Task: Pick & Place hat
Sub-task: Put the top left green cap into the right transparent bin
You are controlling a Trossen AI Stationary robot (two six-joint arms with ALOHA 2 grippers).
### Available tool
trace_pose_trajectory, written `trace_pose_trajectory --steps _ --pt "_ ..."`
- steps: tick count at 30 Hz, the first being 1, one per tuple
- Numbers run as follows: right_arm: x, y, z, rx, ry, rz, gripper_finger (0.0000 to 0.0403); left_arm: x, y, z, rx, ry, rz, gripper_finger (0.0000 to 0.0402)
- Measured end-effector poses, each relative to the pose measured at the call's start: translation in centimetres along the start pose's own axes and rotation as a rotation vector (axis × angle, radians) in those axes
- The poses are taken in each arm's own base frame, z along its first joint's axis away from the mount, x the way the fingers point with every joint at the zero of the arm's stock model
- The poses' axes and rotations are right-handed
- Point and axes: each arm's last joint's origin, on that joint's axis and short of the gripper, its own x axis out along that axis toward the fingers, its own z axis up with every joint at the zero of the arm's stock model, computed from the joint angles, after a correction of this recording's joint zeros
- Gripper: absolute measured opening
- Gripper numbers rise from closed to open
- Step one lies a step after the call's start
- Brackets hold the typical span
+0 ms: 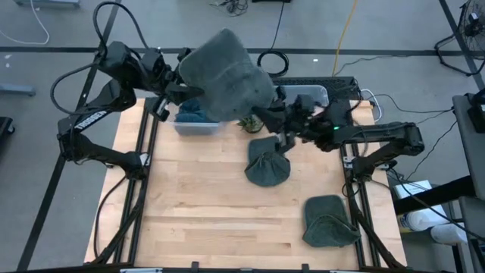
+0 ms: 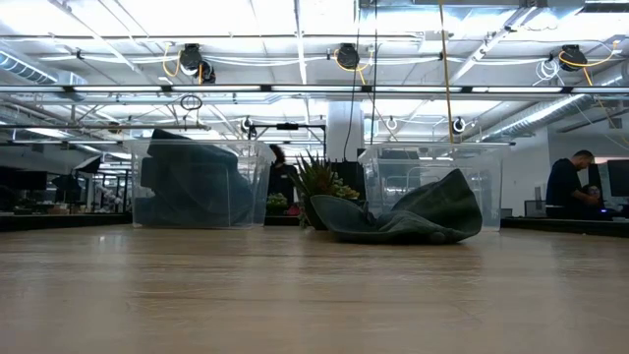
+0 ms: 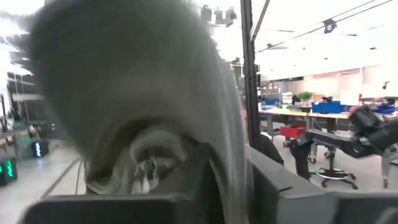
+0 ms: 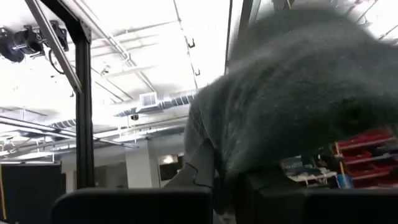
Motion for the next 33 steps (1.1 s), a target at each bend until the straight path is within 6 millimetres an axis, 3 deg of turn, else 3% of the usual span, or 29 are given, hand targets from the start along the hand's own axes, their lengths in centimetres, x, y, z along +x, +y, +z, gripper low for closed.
trace_pose_trajectory --steps 6,13,22,33 --pt "-2.4 0.4 5.1 -0.021 0.092 -0.089 0.0009 -1.2 0.9 -0.6 -0.092 0.078 0.069 0.0149" --pt "-6.1 0.7 9.3 -0.071 0.206 -0.207 0.0008 -1.8 1.5 -1.0 -0.172 0.115 0.111 0.0187" --pt "-9.2 0.7 11.9 -0.115 0.358 -0.282 0.0008 -1.7 1.4 -1.0 -0.192 0.116 0.108 0.0198" --pt "-8.8 -0.5 13.2 -0.375 0.678 -0.412 0.0008 -1.8 1.5 -1.3 -0.248 0.132 0.115 0.0189"
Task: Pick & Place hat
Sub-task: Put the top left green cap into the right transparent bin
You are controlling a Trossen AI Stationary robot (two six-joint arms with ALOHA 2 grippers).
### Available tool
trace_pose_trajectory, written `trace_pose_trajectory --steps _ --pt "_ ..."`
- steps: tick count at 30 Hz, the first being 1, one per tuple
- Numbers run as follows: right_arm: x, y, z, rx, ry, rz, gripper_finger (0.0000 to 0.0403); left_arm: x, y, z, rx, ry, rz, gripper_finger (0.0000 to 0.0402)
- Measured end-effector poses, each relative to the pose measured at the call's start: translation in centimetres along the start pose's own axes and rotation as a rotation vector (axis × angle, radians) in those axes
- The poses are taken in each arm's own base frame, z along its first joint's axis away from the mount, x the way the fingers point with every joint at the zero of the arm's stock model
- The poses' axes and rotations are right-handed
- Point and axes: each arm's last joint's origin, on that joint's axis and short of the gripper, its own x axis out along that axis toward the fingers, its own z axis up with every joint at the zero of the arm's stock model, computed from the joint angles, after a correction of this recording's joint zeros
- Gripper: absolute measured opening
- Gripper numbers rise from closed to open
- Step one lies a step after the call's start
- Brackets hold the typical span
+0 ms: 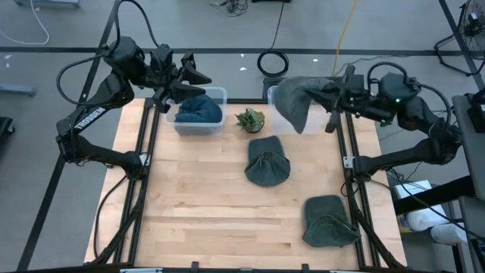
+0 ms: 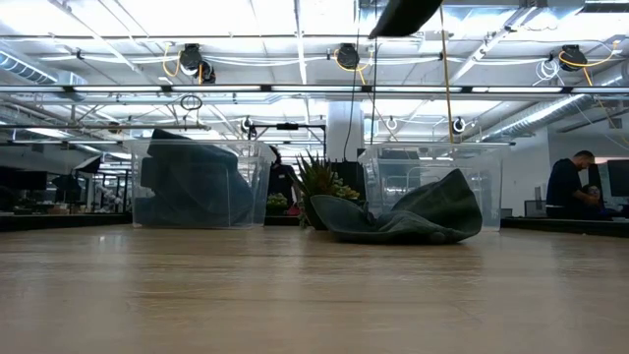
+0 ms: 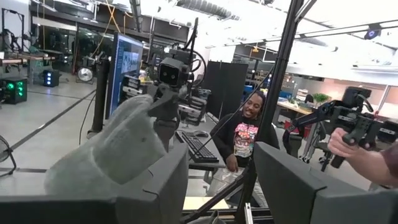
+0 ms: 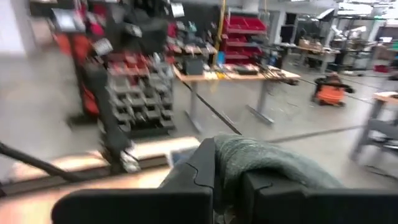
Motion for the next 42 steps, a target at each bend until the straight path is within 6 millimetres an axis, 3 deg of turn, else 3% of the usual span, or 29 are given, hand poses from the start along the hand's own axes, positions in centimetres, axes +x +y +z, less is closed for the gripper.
trace_pose_trajectory --steps 8,16,26,34,42 --pt "1.2 -0.7 1.4 -0.273 0.117 -0.109 0.0008 0.0 0.0 0.0 0.023 0.000 0.000 0.0204" --pt "1.3 -1.4 2.3 -0.496 0.192 -0.122 0.0008 0.0 0.0 -0.1 -0.012 0.006 0.002 0.0188" --pt "1.4 -2.6 1.0 -0.832 0.412 -0.153 0.0008 0.0 0.1 -0.2 -0.008 0.016 0.006 0.0178" --pt "3.4 -4.6 -0.5 -0.927 0.583 -0.160 0.0008 0.0 0.1 -0.2 0.011 0.016 0.008 0.0190" --pt "4.7 -7.1 -1.4 -0.860 0.556 0.009 0.0008 0.0 0.1 -0.2 0.011 0.015 0.008 0.0202"
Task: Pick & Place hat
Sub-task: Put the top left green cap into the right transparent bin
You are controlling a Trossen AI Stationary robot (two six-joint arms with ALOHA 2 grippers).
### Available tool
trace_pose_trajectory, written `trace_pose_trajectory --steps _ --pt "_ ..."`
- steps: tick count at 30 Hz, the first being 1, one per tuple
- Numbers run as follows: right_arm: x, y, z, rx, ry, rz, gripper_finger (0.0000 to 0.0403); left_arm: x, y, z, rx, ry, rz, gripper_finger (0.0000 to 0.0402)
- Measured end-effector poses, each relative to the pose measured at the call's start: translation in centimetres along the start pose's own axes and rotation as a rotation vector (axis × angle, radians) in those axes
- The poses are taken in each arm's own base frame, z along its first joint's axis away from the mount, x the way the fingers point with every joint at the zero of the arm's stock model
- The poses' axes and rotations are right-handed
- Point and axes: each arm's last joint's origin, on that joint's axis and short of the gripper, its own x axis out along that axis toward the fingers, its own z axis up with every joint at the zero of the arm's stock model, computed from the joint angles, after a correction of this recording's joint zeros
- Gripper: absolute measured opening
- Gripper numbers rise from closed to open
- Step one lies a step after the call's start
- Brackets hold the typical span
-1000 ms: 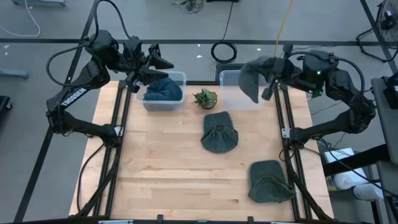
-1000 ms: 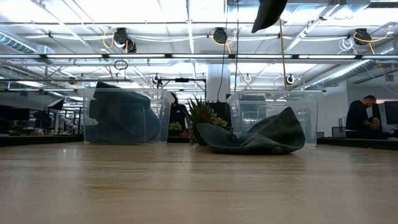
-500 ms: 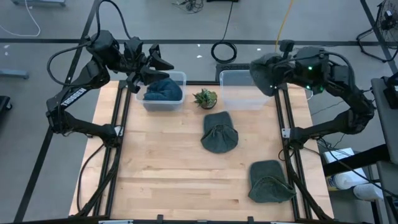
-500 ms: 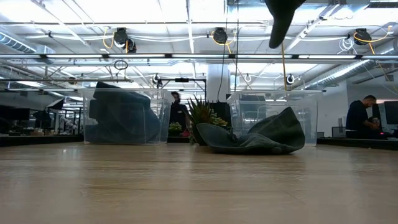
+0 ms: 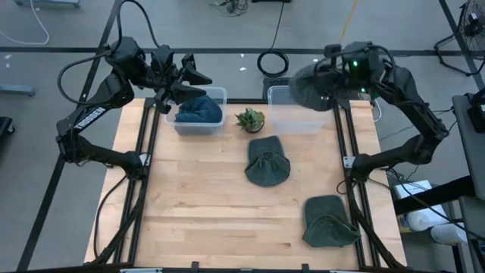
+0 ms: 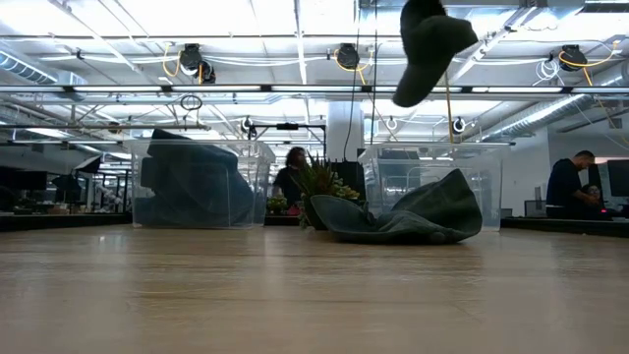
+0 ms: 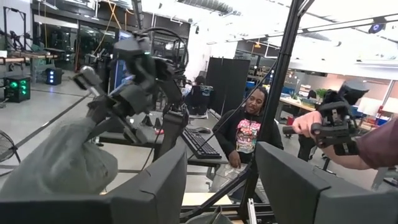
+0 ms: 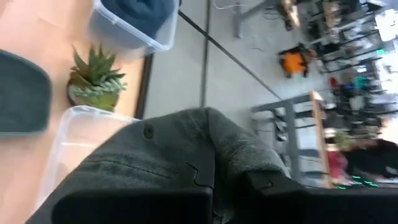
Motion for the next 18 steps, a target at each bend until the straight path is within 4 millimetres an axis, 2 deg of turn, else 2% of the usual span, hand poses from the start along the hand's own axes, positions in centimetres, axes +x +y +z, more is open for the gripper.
trace_pose_trajectory --steps 11,18 --pt "3.9 -1.9 -4.2 0.152 0.045 0.162 0.0008 0.0 0.0 0.0 -0.004 0.004 0.000 0.0195" --pt "7.0 -1.9 -5.5 0.193 0.122 0.249 0.0008 0.0 0.0 0.0 -0.004 0.004 0.000 0.0196"
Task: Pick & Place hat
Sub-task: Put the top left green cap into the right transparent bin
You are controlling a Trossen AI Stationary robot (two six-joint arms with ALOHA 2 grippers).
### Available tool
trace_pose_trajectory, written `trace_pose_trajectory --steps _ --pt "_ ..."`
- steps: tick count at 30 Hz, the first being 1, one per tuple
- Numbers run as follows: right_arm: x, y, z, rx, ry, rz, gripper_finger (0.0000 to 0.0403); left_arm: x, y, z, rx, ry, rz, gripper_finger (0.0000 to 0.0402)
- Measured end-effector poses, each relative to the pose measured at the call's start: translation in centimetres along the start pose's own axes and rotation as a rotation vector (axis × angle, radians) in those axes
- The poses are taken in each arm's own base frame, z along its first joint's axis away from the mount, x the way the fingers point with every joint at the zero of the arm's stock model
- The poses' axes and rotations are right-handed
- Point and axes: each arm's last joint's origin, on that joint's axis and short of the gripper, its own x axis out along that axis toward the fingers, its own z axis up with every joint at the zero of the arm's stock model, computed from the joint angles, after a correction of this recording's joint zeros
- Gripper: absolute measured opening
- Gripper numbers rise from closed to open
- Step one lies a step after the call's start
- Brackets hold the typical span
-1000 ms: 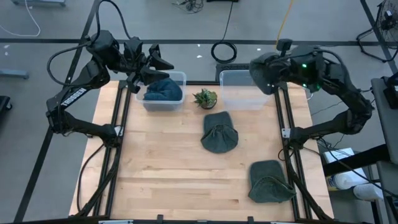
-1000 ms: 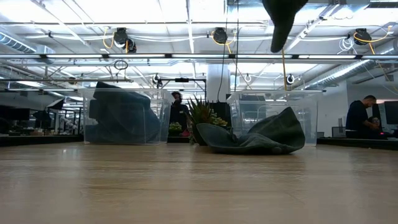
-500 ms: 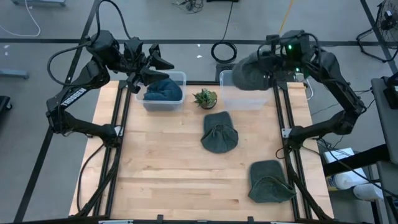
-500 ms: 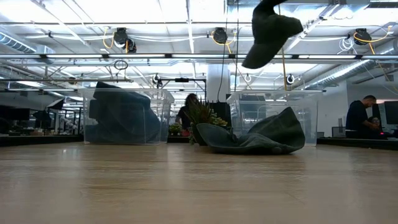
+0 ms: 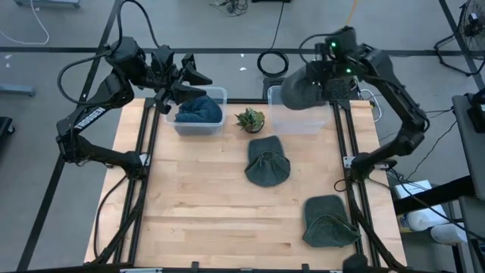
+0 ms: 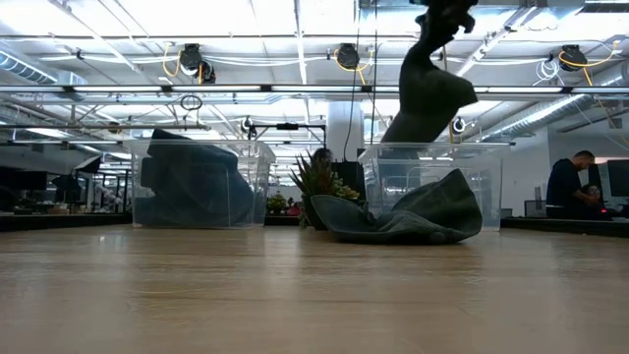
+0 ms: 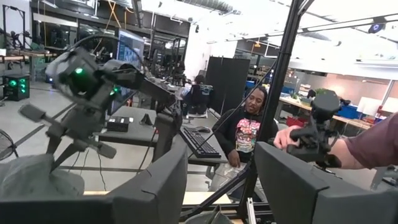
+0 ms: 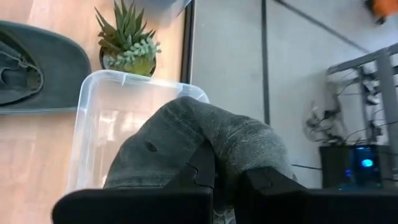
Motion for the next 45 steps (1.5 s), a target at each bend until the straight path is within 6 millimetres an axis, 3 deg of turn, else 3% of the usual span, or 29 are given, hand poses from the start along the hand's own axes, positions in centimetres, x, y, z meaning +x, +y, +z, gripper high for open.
trace_pose_trajectory --steps 6,15,23,33,45 --pt "2.8 0.5 -0.6 0.057 -0.001 0.100 0.0008 -0.7 0.3 -0.2 0.015 0.032 0.033 0.0203" --pt "6.3 2.1 -2.6 0.080 0.027 0.119 0.0008 -1.9 -0.6 -0.9 0.205 0.121 0.052 0.0185" --pt "9.2 3.3 -4.1 0.089 0.028 0.071 0.0008 -2.3 -0.8 -1.7 0.174 0.195 0.068 0.0187" --pt "10.4 3.3 -5.4 0.115 0.032 0.046 0.0008 -2.3 -0.8 -2.0 0.156 0.215 0.069 0.0204" --pt "13.4 4.6 -8.1 0.211 -0.002 0.048 0.0008 -2.3 -0.8 -2.0 0.185 0.217 0.064 0.0182"
